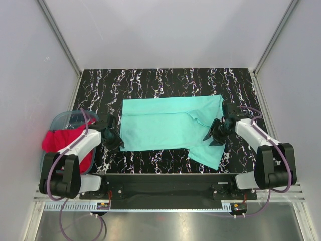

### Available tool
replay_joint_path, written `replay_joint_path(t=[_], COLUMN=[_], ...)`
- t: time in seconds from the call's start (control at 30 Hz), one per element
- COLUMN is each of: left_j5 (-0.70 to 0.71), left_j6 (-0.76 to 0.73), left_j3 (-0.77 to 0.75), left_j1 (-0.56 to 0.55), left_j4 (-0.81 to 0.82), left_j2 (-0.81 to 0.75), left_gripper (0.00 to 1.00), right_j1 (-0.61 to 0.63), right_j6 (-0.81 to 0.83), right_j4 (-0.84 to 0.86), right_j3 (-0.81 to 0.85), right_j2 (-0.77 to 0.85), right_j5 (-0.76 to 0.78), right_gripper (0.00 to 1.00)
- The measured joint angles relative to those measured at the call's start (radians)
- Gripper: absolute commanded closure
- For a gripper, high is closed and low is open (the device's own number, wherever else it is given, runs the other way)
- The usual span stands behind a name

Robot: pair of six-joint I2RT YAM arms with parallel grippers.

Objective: Fold and stack the t-shirts
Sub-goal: Fold the tshirt

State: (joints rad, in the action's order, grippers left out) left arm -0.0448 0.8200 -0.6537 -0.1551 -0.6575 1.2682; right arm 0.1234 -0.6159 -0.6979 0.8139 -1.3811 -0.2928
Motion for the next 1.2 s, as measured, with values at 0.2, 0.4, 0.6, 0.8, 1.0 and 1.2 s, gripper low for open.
replay_joint_path(t=[0.2,0.4,0.6,0.8,1.0,1.2], left_j5=[-0.002,-0.011,0.002,0.011,0.003,-0.013], left_j6=[-0.004,-0.021,-0.074,-0.124,-0.155,-0.161], left_j3=[-0.004,-0.031,-0.084,-0.147,-0.164,-0.164], left_j1=[0.008,0.025,0.064,0.072,0.072,0.072], left_j4=[0.005,0.02,0.03,0.03,0.031,0.039], left_j2=[0.079,0.117,0.164,0.194,0.226,0.226], left_gripper=[0.74,1.0,1.0,1.0,1.0,1.0], right_j1=[0.0,0.0,0.011,0.014,0.014,0.014], right_j6=[0.001,0.006,0.024,0.033,0.063,0.084], right_j4=[0.025,0.046,0.068,0.072,0.047,0.023], right_j3=[0.06,0.147,0.271,0.426,0.657,0.827], right_j2=[-0.092,-0.2,-0.315,-0.421,-0.555,-0.709], right_j5=[-0.016,-0.062,-0.067,-0.047,-0.002,0.057], right_gripper=[0.48,0.47,0.48,0.55,0.59,0.58])
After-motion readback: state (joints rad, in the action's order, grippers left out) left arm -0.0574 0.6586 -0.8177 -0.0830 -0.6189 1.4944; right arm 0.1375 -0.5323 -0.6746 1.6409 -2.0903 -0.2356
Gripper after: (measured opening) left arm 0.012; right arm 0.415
